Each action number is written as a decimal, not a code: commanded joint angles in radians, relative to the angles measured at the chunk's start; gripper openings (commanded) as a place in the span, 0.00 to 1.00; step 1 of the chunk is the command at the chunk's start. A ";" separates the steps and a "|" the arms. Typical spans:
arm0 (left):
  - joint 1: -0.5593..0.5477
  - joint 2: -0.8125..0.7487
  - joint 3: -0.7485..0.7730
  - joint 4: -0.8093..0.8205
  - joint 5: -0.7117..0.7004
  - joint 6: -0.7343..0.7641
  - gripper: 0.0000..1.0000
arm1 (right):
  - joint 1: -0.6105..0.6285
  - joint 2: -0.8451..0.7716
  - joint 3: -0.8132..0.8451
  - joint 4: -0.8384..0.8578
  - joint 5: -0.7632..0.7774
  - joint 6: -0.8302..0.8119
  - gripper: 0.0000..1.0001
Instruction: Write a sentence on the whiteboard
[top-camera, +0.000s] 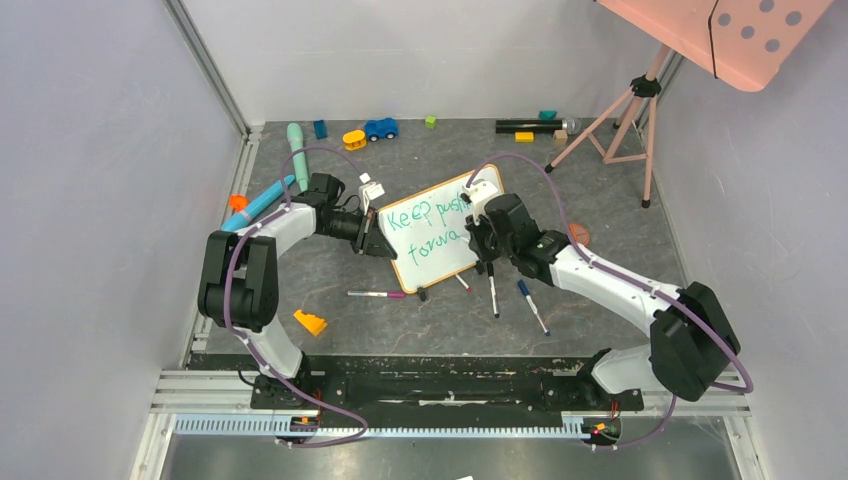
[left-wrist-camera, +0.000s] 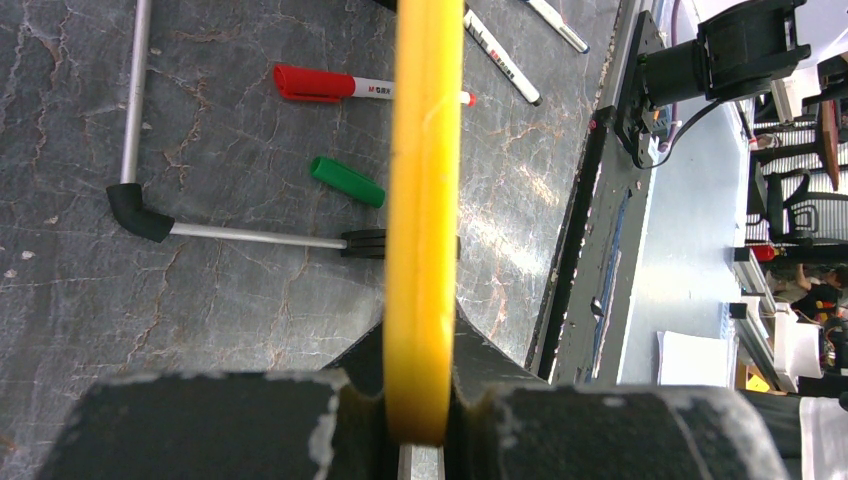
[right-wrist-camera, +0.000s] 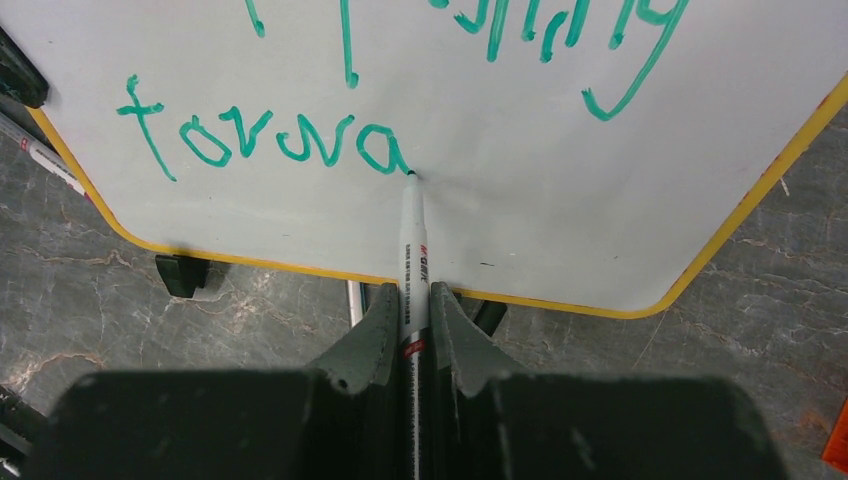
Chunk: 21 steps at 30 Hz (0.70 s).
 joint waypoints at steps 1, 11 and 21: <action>-0.052 0.031 -0.041 -0.104 -0.115 0.094 0.02 | -0.018 -0.037 0.016 0.015 0.004 -0.008 0.00; -0.052 0.049 -0.030 -0.104 -0.112 0.082 0.02 | -0.031 -0.130 0.006 0.036 -0.104 -0.025 0.00; -0.052 0.047 -0.031 -0.104 -0.105 0.084 0.02 | -0.051 -0.062 0.029 0.024 -0.034 -0.019 0.00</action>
